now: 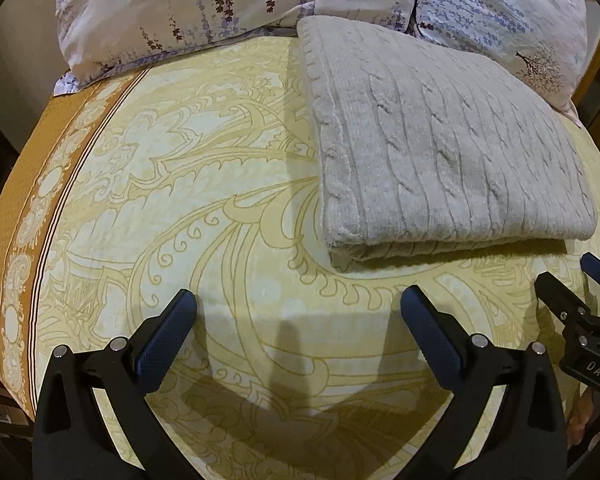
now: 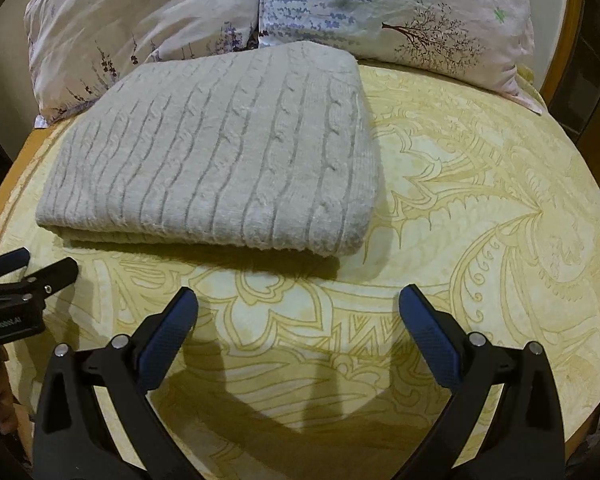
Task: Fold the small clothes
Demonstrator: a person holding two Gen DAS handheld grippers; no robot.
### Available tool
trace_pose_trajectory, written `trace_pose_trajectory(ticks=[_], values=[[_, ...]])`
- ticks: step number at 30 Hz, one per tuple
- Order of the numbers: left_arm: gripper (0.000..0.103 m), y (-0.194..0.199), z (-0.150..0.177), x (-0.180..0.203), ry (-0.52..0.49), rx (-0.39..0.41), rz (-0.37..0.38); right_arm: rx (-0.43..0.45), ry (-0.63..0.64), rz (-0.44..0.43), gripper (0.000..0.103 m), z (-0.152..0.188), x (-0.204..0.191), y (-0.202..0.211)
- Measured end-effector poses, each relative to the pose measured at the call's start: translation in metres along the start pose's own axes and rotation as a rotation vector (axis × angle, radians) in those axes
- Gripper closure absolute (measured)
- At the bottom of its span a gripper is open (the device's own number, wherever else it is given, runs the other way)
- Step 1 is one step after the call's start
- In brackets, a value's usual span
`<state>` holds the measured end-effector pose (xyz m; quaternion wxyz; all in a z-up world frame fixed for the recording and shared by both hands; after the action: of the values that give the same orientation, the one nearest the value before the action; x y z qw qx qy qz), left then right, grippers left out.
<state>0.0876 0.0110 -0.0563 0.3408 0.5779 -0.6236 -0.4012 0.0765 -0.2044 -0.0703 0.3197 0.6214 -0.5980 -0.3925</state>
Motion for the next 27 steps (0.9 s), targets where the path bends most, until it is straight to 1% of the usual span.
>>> trace_pose_trajectory(ticks=[10,27], values=[[0.001,-0.0009,-0.0009,0.0019,-0.012,0.016,0.004,-0.002,-0.014,0.02,0.002,0.0002,0.0005,-0.0021],[0.001,-0.0015,-0.0022,0.0024,-0.013,0.024,0.003,0.002,-0.008,0.021,0.002,-0.0003,0.0021,-0.0021]])
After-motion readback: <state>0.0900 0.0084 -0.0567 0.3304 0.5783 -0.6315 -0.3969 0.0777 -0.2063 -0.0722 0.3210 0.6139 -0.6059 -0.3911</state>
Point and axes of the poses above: each gripper's, at about its wrist camera, not at the fingertips, and y roughly against the way its jaws point, x to its right, z to its underside, the point moved 9 cm from there along -y, roughly the way its jaws point, and after that the axes turned 2 degrees about -y, right-handed, at the moved point
